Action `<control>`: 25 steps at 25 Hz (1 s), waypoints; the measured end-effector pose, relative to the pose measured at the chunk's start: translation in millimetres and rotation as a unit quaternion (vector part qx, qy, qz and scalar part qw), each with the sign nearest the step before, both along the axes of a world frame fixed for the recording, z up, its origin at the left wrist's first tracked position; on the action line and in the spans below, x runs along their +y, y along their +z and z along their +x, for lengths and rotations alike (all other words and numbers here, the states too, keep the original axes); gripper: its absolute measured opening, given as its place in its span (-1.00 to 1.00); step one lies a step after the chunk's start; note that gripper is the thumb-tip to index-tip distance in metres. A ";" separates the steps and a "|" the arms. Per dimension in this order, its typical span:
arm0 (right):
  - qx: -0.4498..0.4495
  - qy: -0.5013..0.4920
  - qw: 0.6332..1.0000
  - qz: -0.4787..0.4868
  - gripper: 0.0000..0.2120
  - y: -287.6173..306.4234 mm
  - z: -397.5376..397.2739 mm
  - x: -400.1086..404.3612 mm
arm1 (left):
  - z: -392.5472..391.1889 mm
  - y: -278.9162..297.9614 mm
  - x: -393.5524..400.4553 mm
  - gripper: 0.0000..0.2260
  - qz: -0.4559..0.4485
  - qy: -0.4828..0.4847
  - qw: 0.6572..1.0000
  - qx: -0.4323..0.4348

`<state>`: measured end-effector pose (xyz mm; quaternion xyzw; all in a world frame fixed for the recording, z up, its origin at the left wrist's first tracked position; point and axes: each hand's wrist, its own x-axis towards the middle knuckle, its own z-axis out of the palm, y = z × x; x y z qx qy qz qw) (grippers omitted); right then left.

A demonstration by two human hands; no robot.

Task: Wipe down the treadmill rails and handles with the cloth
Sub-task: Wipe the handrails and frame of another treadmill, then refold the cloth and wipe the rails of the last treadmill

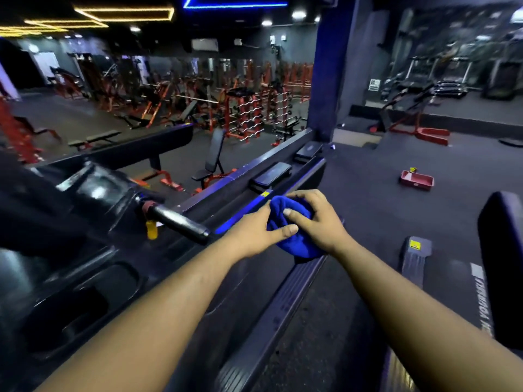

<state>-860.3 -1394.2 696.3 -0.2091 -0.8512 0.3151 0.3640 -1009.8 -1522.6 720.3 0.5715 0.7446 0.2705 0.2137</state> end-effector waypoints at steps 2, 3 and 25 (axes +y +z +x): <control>0.024 -0.017 0.998 -0.064 -0.70 6.1 11.4 33.1 | 8.0 -1.6 50.1 -0.53 0.053 0.005 0.996 -0.077; 0.026 -0.023 0.996 -0.083 -0.69 9.3 19.8 56.8 | 11.6 -2.5 81.1 -0.68 0.073 0.017 0.992 -0.099; 0.206 -0.234 0.912 -0.268 -0.79 29.5 107.9 400.2 | 5.2 38.6 516.8 -0.59 0.093 -0.218 0.953 0.189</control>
